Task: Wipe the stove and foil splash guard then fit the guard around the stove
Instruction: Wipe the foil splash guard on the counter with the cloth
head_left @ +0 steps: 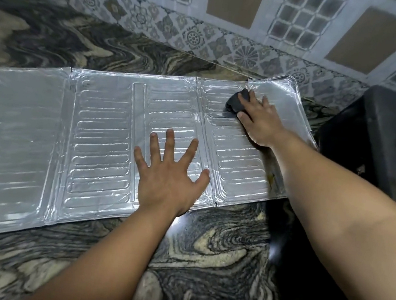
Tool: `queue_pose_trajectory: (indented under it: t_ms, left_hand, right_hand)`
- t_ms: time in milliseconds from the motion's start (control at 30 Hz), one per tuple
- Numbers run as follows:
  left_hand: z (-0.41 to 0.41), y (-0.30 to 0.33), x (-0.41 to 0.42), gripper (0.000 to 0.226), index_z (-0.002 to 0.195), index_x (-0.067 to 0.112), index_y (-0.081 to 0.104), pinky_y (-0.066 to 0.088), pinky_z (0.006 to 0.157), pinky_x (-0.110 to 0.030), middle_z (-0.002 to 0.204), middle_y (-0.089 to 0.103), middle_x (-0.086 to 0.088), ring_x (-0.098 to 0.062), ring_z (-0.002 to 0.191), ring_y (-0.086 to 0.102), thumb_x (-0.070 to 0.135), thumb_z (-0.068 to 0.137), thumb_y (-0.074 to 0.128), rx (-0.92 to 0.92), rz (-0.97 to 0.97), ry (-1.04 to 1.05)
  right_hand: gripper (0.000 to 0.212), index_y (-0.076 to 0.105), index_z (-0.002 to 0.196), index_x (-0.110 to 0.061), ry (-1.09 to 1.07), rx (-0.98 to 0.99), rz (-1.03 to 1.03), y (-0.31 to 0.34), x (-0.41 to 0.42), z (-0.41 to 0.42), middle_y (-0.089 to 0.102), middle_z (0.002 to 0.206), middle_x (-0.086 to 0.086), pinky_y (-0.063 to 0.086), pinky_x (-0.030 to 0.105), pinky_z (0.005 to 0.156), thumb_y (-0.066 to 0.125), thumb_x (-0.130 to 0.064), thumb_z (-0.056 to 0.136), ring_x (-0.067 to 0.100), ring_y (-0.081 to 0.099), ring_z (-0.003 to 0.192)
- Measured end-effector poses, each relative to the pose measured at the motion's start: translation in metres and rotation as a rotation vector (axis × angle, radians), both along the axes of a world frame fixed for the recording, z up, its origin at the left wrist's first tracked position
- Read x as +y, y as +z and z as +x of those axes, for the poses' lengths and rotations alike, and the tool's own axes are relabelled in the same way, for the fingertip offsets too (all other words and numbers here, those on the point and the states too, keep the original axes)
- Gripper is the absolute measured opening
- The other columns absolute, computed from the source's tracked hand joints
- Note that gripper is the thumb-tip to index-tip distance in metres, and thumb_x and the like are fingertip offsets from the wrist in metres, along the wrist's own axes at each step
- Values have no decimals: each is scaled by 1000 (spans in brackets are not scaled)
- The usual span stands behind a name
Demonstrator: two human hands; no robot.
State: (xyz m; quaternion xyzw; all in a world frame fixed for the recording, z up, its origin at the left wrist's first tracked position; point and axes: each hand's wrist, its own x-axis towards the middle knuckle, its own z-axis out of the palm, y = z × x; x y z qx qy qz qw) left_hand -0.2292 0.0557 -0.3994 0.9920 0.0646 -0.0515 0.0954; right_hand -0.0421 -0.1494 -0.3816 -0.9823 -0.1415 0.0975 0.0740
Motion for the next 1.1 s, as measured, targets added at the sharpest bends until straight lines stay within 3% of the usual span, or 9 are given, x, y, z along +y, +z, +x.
queue_pose_trajectory:
  t_ms: [233, 767, 933, 1000, 1100]
  left_hand:
    - [0, -1, 2, 76, 153, 48, -7, -12, 112, -67, 165, -16, -7, -39, 148, -22, 79, 84, 5, -5, -11, -17]
    - [-1, 3, 14, 80, 153, 48, -4, -14, 112, -66, 165, -17, -7, -38, 148, -23, 81, 81, 8, 33, -30, -133]
    - [7, 18, 0, 85, 157, 32, 12, -20, 108, -68, 165, -14, -11, -41, 146, -26, 71, 83, 22, 27, 76, -140]
    - [16, 27, -15, 82, 157, 24, 18, -22, 109, -67, 165, -16, -11, -41, 146, -27, 62, 85, 30, 14, 108, -180]
    - [28, 27, -33, 80, 157, 25, 15, -20, 110, -65, 165, -15, -11, -42, 147, -24, 61, 87, 32, 26, 39, -246]
  right_hand:
    - [67, 3, 154, -40, -163, 54, 12, -1, -13, -69, -9, 164, -3, -5, 44, 120, 28, -63, 97, 30, -11, 150]
    - [66, 2, 153, -46, -223, 76, 37, 1, -27, -215, -17, 162, -11, -12, 40, 119, 27, -66, 95, 20, -19, 148]
    - [54, 7, 153, -43, -232, 65, 44, 7, -24, -214, -8, 163, -10, -9, 39, 119, 27, -40, 104, 24, -11, 150]
    - [60, 12, 153, -42, -240, 58, 6, 12, -22, -209, -2, 164, -8, -7, 42, 120, 34, -25, 101, 27, -8, 151]
    - [77, 18, 153, -41, -262, 26, -75, 22, -15, -206, 2, 165, -4, -5, 44, 121, 44, -9, 88, 27, -7, 151]
